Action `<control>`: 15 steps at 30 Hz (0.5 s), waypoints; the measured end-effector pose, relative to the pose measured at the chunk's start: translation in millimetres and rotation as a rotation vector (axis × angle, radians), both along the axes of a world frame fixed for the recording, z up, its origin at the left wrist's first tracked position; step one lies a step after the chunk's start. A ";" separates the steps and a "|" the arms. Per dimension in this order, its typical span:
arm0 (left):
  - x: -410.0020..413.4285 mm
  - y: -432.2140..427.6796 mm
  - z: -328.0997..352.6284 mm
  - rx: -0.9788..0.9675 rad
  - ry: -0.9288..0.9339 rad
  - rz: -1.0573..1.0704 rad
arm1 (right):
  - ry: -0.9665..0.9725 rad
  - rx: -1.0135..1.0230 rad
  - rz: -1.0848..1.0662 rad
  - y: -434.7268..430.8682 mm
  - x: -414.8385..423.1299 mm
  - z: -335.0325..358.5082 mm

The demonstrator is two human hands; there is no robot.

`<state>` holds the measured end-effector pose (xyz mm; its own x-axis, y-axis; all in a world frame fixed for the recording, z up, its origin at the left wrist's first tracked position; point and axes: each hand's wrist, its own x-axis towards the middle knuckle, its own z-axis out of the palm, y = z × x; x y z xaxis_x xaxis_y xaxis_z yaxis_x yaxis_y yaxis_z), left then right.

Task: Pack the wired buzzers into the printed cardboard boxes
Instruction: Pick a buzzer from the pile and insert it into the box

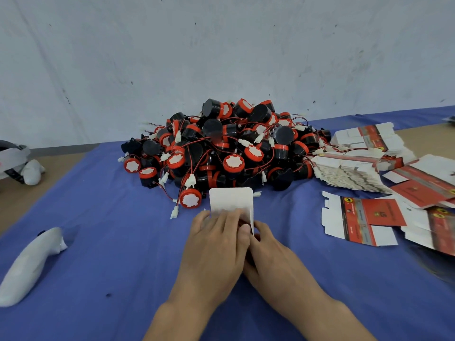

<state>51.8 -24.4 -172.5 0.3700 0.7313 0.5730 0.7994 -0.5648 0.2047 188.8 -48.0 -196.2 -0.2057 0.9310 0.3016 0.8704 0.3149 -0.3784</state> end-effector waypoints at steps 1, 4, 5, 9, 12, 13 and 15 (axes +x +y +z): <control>0.9 1.4 -1.7 -0.022 0.009 0.021 | 0.004 0.004 -0.001 -0.1 0.4 0.2; 4.2 6.0 -1.9 -0.047 0.052 0.085 | -0.012 0.004 0.002 0.0 0.8 0.0; 6.1 6.5 -0.7 -0.057 0.083 0.110 | -0.020 0.000 0.003 0.5 1.1 -0.5; 14.0 5.9 5.8 -0.052 0.207 0.208 | -0.004 -0.033 0.018 2.0 2.7 -0.5; 17.5 5.5 11.2 -0.059 0.262 0.235 | 0.020 -0.050 0.032 2.7 5.3 0.3; 17.7 5.9 11.6 -0.072 0.277 0.240 | 0.025 -0.049 0.034 2.9 6.0 0.9; 18.2 7.8 11.6 -0.084 0.294 0.254 | 0.038 -0.046 0.043 2.8 6.6 2.0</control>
<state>70.1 -16.5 -160.9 0.3113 0.8602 0.4038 0.9427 -0.3331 -0.0171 195.4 -45.2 -194.2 -0.2346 0.9346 0.2674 0.8411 0.3331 -0.4261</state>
